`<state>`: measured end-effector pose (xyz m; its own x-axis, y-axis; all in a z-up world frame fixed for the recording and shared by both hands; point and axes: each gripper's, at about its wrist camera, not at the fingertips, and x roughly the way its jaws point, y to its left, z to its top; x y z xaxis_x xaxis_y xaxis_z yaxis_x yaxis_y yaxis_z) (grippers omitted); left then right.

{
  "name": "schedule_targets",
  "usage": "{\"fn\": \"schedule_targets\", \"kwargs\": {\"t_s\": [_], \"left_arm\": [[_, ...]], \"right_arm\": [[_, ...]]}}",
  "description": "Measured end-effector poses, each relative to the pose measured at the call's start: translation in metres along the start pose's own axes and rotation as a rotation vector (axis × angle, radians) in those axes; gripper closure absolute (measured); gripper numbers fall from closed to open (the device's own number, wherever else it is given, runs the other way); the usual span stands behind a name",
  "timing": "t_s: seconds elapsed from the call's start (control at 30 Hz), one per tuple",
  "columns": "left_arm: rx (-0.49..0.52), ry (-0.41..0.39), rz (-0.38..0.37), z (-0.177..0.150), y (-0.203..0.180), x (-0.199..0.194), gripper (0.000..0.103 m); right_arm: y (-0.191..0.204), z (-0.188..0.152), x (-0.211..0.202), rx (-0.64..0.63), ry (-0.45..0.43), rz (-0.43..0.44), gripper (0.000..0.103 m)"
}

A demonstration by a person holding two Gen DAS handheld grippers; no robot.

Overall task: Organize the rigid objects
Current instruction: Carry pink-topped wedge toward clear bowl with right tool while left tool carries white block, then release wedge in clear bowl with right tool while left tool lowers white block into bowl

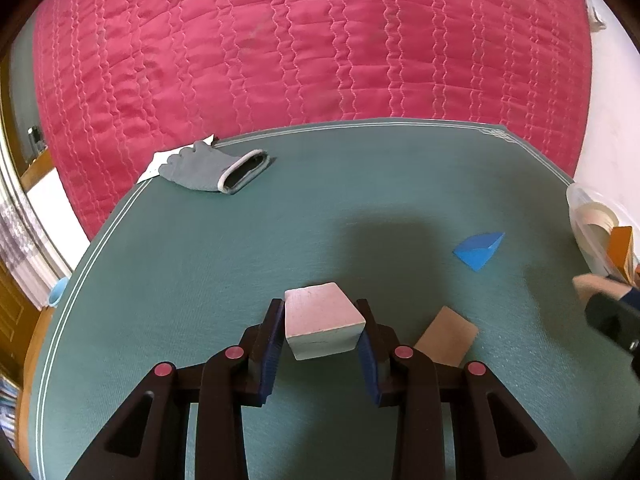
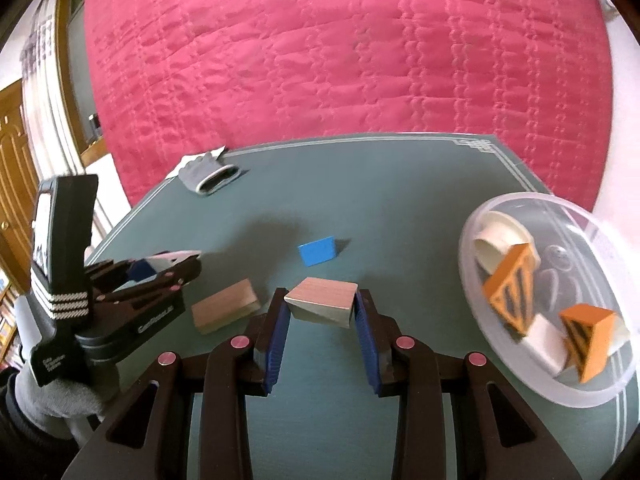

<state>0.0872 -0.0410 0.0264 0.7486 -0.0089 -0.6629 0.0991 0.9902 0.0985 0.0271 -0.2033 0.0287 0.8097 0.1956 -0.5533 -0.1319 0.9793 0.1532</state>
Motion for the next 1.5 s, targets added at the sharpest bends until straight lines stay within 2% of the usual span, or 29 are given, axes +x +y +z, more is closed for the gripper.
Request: {"fn": "schedule_targets", "kwargs": {"t_s": [0.5, 1.03, 1.17, 1.27, 1.5], "left_arm": [[0.016, -0.007, -0.024, -0.002, -0.010, -0.008, 0.067], [0.025, 0.008, -0.136, 0.000, -0.037, -0.026, 0.067], [0.036, 0.007, -0.158, 0.004, -0.047, -0.029, 0.067], [0.038, 0.013, -0.184, 0.007, -0.053, -0.030, 0.067], [0.055, 0.011, -0.219, 0.013, -0.069, -0.034, 0.067]], "right_arm": [[-0.053, 0.000, -0.038, 0.086, -0.052, -0.104, 0.069], [-0.141, -0.003, -0.069, 0.246, -0.088, -0.264, 0.069], [-0.159, -0.007, -0.067, 0.291, -0.083, -0.289, 0.067], [-0.167, -0.011, -0.067, 0.306, -0.084, -0.312, 0.057], [-0.173, -0.016, -0.070, 0.313, -0.108, -0.341, 0.057]]}}
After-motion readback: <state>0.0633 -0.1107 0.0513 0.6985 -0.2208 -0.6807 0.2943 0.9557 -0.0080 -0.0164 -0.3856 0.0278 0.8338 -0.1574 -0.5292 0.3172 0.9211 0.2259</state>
